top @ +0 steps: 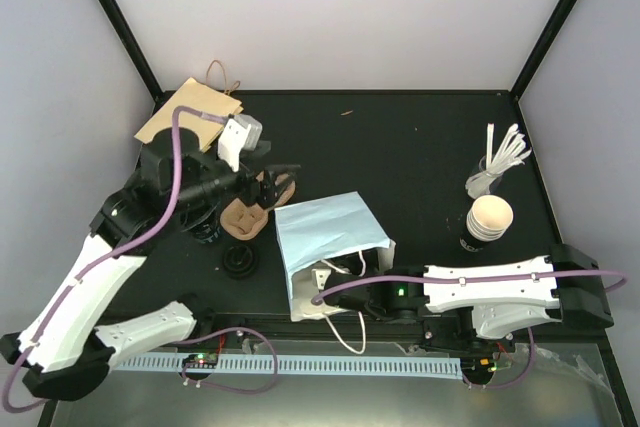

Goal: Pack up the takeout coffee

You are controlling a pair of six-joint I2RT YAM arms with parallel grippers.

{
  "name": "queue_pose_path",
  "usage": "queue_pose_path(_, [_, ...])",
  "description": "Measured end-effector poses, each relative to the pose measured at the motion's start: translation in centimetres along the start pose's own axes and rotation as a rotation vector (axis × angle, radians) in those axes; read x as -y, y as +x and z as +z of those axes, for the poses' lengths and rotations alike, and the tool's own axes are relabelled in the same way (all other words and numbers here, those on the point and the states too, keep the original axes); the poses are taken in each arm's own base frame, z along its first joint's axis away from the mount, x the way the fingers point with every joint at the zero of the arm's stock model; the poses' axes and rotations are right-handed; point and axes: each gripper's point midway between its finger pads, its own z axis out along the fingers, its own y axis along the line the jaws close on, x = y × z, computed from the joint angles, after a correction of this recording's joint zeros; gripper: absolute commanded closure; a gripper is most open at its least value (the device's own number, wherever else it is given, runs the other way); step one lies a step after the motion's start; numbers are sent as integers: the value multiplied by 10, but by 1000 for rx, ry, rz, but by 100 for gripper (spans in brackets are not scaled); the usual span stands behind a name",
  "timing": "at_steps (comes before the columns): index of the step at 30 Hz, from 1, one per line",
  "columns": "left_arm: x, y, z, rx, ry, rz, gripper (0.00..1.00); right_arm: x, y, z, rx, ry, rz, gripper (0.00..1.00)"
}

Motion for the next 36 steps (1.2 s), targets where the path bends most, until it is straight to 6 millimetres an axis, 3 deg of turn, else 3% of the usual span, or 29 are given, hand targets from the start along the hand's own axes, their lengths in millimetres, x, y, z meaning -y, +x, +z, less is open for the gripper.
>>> queue_pose_path(4, [-48, 15, 23, -93, -116, -111, 12, -1, 1, 1, 0, -7, 7, 45])
queue_pose_path(8, [-89, 47, 72, -256, -178, -192, 26, -1, 1, 1, -1, -9, 14, 45])
queue_pose_path(11, [-118, 86, 112, -397, -208, -251, 51, -3, 2, 2, -1, -22, 16, 45])
queue_pose_path(14, [-138, 123, 145, -530, -215, -307, 90, -6, 2, 2, 0, -37, 16, 45])
queue_pose_path(15, [-142, 131, 155, -562, -209, -323, 97, -6, 2, 2, 0, -40, 15, 45])
queue_pose_path(17, [-150, 145, 181, -630, -179, -352, 98, -7, 3, 2, -2, -47, 17, 46])
queue_pose_path(22, [-163, 170, 221, -722, -155, -380, 98, -9, 5, 3, -8, -60, 26, 46])
queue_pose_path(30, [-164, 191, 251, -791, -130, -371, 98, -11, 9, 6, -26, -71, 34, 46])
queue_pose_path(36, [-162, 221, 258, -866, -133, -378, 98, -14, 11, 7, -37, -76, 30, 47])
